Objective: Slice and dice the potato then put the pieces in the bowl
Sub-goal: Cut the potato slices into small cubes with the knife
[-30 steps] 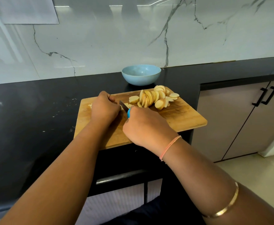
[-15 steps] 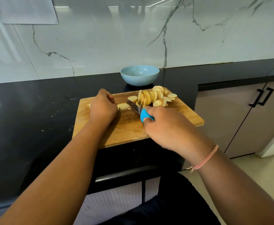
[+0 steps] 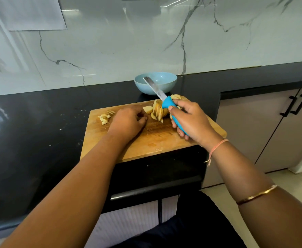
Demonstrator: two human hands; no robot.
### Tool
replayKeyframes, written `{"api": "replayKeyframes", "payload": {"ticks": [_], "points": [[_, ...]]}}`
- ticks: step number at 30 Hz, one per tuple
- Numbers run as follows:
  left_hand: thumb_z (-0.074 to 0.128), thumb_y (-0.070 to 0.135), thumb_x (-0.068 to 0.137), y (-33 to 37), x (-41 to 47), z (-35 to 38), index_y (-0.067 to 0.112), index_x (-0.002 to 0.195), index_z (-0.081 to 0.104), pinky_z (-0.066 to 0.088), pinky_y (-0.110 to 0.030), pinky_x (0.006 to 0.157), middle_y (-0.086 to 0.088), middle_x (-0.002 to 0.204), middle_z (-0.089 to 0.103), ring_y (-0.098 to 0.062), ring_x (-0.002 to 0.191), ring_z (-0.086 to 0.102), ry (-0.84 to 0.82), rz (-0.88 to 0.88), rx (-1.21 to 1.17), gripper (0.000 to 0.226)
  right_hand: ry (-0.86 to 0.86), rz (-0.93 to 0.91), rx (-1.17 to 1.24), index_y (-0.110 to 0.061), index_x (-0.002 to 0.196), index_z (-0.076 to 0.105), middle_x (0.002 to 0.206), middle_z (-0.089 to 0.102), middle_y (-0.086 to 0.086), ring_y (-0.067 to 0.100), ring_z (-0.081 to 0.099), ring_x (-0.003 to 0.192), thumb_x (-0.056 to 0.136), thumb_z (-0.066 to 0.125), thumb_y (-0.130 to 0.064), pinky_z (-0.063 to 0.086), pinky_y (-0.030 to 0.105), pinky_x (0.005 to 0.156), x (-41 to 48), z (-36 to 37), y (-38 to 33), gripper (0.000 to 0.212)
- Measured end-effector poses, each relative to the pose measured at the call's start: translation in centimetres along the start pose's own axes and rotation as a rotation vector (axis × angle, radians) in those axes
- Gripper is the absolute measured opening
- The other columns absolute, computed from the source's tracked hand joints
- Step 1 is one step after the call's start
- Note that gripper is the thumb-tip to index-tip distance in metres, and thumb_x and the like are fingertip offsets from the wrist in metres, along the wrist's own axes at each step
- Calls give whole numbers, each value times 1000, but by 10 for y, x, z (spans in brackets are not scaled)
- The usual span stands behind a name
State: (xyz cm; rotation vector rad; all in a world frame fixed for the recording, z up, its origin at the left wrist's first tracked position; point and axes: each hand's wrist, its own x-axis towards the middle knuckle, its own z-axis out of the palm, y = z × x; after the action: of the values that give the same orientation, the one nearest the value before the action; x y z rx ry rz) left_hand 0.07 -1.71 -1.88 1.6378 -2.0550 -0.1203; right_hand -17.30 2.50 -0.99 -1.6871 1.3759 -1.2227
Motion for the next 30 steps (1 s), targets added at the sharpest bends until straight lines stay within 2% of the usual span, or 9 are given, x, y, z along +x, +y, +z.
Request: {"api": "replayKeyframes", "payload": {"ticks": [2, 4, 7, 13, 17, 21, 26, 28, 30], "points": [[57, 25, 93, 0, 0, -1, 18, 101, 67, 48, -28, 78, -1, 100, 63, -16, 91, 57, 23, -19, 32, 15, 8, 32, 99, -35, 108, 56, 61, 52, 3, 13, 42, 39, 99, 46, -26, 33, 20, 34, -2, -1, 3, 16], [55, 24, 94, 0, 0, -3, 15, 101, 65, 45, -27, 78, -4, 103, 60, -17, 89, 56, 24, -65, 76, 15, 26, 55, 165, -40, 94, 53, 61, 51, 5, 13, 41, 38, 99, 47, -25, 32, 19, 35, -2, -2, 3, 17], [51, 25, 97, -8, 1, -11, 10, 107, 63, 46, -30, 84, -9, 108, 56, -20, 90, 54, 33, -159, 145, 21, 29, 75, 222, -31, 105, 55, 62, 52, 7, 13, 41, 37, 99, 47, -25, 31, 19, 35, 0, -6, 5, 11], [51, 28, 97, -32, -3, -24, 11, 113, 61, 40, -40, 97, -13, 117, 54, -32, 111, 48, 80, -274, 227, 25, 23, 91, 260, -27, 110, 55, 63, 52, 7, 11, 41, 38, 99, 47, -26, 32, 20, 35, 1, -6, 7, 14], [57, 15, 94, -28, -1, -23, 13, 115, 62, 44, -38, 96, -11, 123, 53, -29, 112, 51, 168, -285, 101, 22, 26, 107, 275, -23, 117, 56, 65, 53, 8, 11, 42, 39, 99, 48, -27, 33, 21, 37, 1, -7, 8, 21], [58, -3, 89, -21, 0, -26, 10, 119, 60, 46, -33, 93, -11, 129, 51, -26, 108, 54, 235, -334, 29, 33, 21, 110, 310, -19, 117, 56, 65, 53, 7, 10, 43, 38, 99, 47, -27, 34, 19, 37, 1, -8, 9, 22], [56, -5, 89, -15, 7, -28, 8, 118, 60, 44, -32, 92, -12, 130, 49, -27, 111, 52, 266, -322, 40, 32, 27, 110, 331, -22, 115, 55, 66, 54, 7, 9, 43, 39, 99, 48, -28, 34, 19, 37, 1, -9, 10, 19], [54, 3, 92, -10, 13, -25, 10, 115, 60, 45, -33, 88, -11, 123, 55, -26, 106, 55, 256, -255, 25, 26, 26, 113, 338, -23, 115, 55, 66, 54, 7, 9, 43, 39, 99, 48, -27, 34, 19, 36, 1, -9, 10, 19], [57, 13, 93, -1, 18, -19, 15, 119, 58, 45, -33, 87, -7, 121, 58, -23, 106, 55, 167, -203, 22, 27, 27, 115, 343, -23, 114, 55, 66, 54, 7, 9, 43, 38, 99, 48, -27, 34, 19, 36, 0, -9, 10, 17]]}}
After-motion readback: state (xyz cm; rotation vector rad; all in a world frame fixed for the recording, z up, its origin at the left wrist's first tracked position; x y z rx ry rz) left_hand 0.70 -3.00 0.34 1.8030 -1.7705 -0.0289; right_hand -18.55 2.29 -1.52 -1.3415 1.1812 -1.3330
